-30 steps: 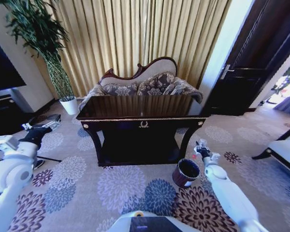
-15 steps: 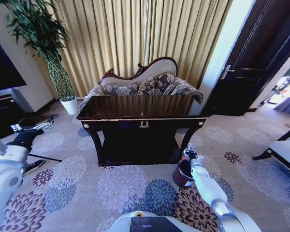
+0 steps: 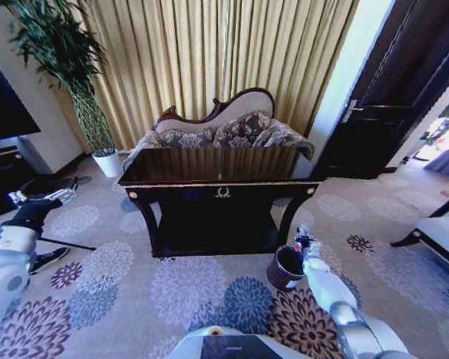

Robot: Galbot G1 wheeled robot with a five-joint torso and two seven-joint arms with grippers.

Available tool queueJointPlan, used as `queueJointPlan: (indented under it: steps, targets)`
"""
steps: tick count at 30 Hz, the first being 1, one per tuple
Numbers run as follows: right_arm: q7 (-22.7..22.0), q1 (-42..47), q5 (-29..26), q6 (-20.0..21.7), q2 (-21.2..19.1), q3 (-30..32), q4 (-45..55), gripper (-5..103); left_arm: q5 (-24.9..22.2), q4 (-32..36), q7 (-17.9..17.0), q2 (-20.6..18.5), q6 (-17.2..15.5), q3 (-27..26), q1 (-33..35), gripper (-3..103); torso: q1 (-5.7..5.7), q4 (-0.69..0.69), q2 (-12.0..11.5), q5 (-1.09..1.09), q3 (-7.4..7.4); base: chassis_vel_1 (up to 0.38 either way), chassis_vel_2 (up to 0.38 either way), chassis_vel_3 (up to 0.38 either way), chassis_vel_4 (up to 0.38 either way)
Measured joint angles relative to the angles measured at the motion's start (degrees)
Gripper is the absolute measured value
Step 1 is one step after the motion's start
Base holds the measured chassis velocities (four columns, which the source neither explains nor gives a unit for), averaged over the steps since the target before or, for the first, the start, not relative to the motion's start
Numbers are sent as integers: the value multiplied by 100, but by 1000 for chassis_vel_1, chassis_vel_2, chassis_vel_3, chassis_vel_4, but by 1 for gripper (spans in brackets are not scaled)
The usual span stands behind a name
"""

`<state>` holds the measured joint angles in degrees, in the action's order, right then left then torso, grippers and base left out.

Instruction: Move to the front of the table and place the trash on the table into the trash bin.

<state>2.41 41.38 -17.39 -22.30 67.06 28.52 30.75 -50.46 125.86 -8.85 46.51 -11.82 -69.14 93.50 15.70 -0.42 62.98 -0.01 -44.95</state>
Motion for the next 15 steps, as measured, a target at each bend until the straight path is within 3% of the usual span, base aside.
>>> queueJointPlan:
  steps: [2, 11, 12, 14, 15]
  targets:
    - [-6, 12, 36, 5, -21, -1, 9, 27, -2, 12, 0, 3, 0, -9, 1, 100, 0, 0, 0, -1, 0, 0, 0, 0, 0]
    - [-34, 9, 32, 20, -55, 3, 56, 65, -12, 82, 9, 28, 0, -19, 2, 100, 0, 0, 0, 0, 0, 0, 0, 0, 0]
    - [-34, 9, 32, 20, -55, 3, 56, 65, -12, 82, 9, 28, 0, -19, 2, 100, 0, 0, 0, 0, 0, 0, 0, 0, 0]
    - [-39, 6, 12, 13, -79, 4, 84, 75, -16, 107, 10, 29, 15, 3, -4, 100, 0, 0, 0, 0, 0, 0, 0, 0, 0]
    - [-39, 6, 12, 13, -79, 4, 84, 75, -16, 107, 10, 29, 15, 3, -4, 100, 0, 0, 0, 0, 0, 0, 0, 0, 0]
